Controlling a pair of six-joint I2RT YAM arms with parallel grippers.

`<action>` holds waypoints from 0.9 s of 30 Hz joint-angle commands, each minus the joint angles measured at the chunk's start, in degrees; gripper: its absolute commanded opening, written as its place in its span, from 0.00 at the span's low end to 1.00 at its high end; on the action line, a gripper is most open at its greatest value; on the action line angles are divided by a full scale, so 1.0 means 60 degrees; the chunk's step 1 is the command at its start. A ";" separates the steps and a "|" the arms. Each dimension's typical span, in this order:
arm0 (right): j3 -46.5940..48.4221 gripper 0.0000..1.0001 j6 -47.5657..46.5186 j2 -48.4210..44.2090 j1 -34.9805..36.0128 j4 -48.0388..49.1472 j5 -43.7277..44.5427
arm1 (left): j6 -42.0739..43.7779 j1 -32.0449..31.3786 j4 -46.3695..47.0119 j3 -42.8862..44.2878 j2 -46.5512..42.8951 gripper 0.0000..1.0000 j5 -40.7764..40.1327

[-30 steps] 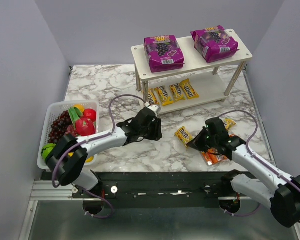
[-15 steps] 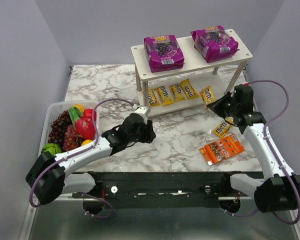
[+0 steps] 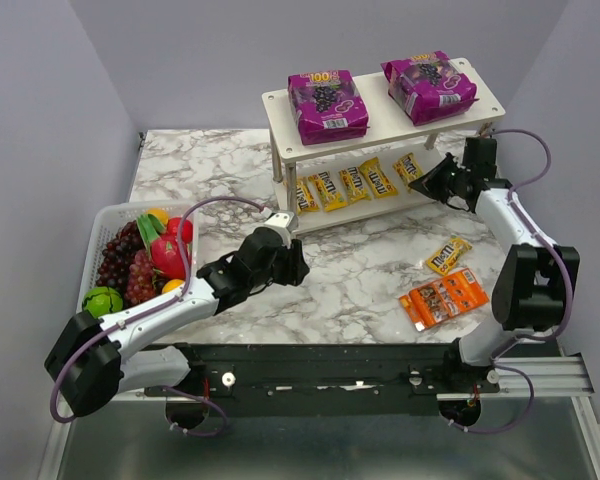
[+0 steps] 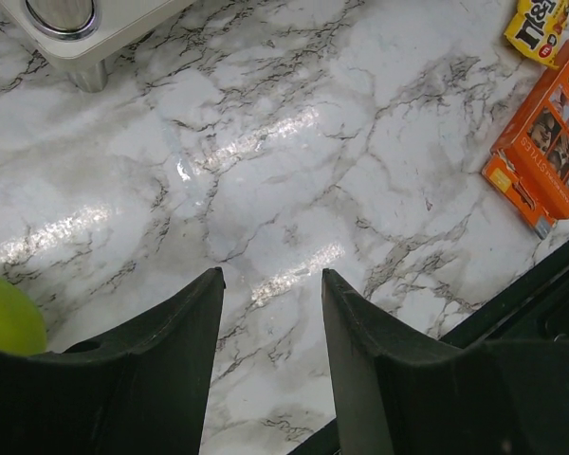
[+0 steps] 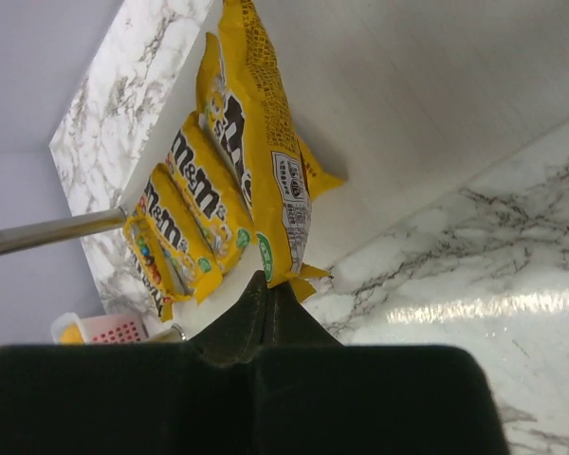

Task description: Place and organize the candy bags onto the shelf

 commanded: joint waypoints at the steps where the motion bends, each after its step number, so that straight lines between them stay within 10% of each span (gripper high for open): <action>1: 0.0923 0.01 -0.0316 0.0868 -0.0158 0.0389 -0.0097 | 0.0131 0.0023 0.0021 -0.0063 -0.0043 0.55 -0.0451; 20: 0.1158 0.01 0.1017 0.2672 -0.0232 0.0536 0.0605 | 0.0497 0.0037 0.0138 0.0274 0.0323 0.56 -0.0539; 27: 0.1334 0.23 0.1412 0.2833 -0.0232 0.0653 0.0986 | 0.0483 0.0037 0.0138 0.0260 0.0353 0.56 -0.0524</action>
